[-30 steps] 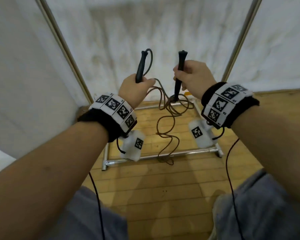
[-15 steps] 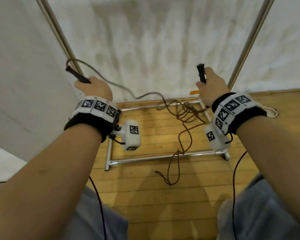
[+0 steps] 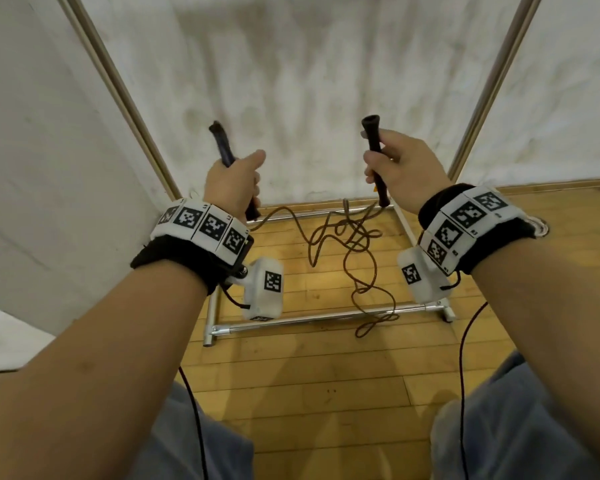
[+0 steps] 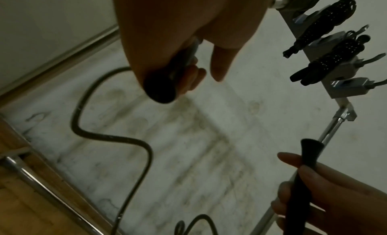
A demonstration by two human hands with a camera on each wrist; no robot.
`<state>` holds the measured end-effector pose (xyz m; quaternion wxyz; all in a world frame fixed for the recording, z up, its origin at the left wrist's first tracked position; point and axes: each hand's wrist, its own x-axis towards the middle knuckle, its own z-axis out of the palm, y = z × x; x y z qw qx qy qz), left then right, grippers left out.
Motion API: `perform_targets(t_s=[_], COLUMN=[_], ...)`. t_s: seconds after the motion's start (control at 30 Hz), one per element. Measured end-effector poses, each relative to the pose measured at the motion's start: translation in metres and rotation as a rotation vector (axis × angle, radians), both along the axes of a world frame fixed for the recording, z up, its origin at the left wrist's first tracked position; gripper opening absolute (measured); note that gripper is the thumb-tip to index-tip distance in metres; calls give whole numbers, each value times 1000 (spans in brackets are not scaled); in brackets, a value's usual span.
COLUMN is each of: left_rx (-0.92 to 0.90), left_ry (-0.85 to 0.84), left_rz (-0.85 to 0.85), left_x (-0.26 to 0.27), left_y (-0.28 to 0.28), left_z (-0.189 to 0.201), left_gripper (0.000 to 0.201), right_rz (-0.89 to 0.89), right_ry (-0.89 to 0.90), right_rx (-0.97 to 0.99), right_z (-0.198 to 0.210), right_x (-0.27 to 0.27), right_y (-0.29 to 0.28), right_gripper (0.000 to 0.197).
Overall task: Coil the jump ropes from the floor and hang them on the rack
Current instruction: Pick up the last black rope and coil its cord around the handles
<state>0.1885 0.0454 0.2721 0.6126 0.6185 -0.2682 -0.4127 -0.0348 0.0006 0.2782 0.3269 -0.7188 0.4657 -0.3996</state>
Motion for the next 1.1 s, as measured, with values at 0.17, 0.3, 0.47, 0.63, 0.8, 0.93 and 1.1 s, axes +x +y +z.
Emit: perform_targets(t_s=[0.17, 0.3, 0.47, 0.63, 0.8, 0.93, 1.1], left_rx=[-45, -9, -131, -131, -172, -97, 30], left_ry=[-162, -358, -320, -371, -400, -359, -262], left_rz=[-285, -459, -327, -338, -148, 276, 410], left_x=[-22, -44, -56, -48, -31, 11, 39], left_y=[13, 19, 19, 15, 10, 3, 4], left_z=[0, -9, -1, 3, 2, 6, -6], left_gripper=[19, 39, 50, 24, 29, 32, 38], right_rz=[55, 105, 222, 286, 322, 209, -218], right_ry=[-165, -228, -99, 297, 488, 848, 992], right_rx=[79, 165, 146, 96, 293, 317, 150], right_z=[8, 12, 14, 5, -10, -33, -39], right_x=[12, 16, 14, 17, 12, -4, -27], right_y=[16, 19, 29, 35, 29, 16, -3], right_gripper=[11, 26, 26, 5, 20, 23, 23])
